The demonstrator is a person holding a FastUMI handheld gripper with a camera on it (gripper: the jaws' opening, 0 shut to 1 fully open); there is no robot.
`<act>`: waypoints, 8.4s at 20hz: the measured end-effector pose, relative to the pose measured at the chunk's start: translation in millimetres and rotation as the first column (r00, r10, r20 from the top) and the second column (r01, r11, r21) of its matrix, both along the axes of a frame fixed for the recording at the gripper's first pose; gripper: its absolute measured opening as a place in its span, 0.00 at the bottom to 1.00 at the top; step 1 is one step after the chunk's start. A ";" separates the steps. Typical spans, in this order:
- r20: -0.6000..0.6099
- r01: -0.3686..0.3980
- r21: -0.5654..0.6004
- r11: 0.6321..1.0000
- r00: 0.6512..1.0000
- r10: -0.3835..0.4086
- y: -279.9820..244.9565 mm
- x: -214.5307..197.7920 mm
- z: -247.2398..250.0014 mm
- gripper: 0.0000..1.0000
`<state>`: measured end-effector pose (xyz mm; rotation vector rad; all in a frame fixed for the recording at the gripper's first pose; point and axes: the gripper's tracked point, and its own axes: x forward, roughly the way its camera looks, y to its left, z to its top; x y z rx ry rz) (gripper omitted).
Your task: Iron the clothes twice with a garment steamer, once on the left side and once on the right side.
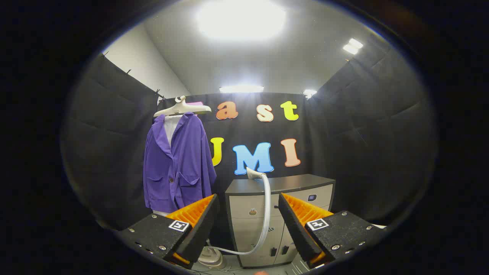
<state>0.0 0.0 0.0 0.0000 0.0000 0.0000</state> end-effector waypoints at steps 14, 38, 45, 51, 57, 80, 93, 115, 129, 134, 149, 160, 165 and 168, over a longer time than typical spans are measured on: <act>-0.007 -0.008 -0.017 1.000 1.000 0.008 3.8 -4.1 0.7 0.95; -0.054 -0.062 0.075 0.995 0.996 0.067 -37.3 136.9 32.5 0.95; -0.047 -0.136 0.087 0.987 0.989 0.140 -52.9 227.9 60.9 0.94; -0.092 -0.176 0.083 0.981 0.979 0.184 -65.9 296.3 63.8 0.94; -0.153 -0.220 0.129 0.967 0.959 0.238 -68.3 370.0 55.0 0.94; -0.575 -0.195 0.432 0.880 0.693 0.435 -55.8 574.0 -116.2 0.90; -0.599 -0.009 0.700 0.714 0.538 0.593 -51.8 559.6 -151.1 0.49; -0.313 -0.242 0.495 0.834 0.846 0.432 -38.8 360.7 12.6 0.33; -0.145 -0.311 0.278 0.909 0.922 0.360 67.2 253.2 85.7 0.33; -0.078 -0.319 0.210 0.924 0.937 0.342 103.1 247.6 106.7 0.33; 0.071 -0.336 0.002 0.942 0.940 0.335 225.5 288.9 145.8 0.33; -0.048 -0.332 -0.055 0.942 0.943 0.329 250.9 281.9 76.5 0.33; -0.093 -0.323 -0.048 0.945 0.944 0.318 247.7 268.8 52.6 0.33; -0.120 -0.315 -0.054 0.947 0.944 0.307 246.3 262.1 38.2 0.33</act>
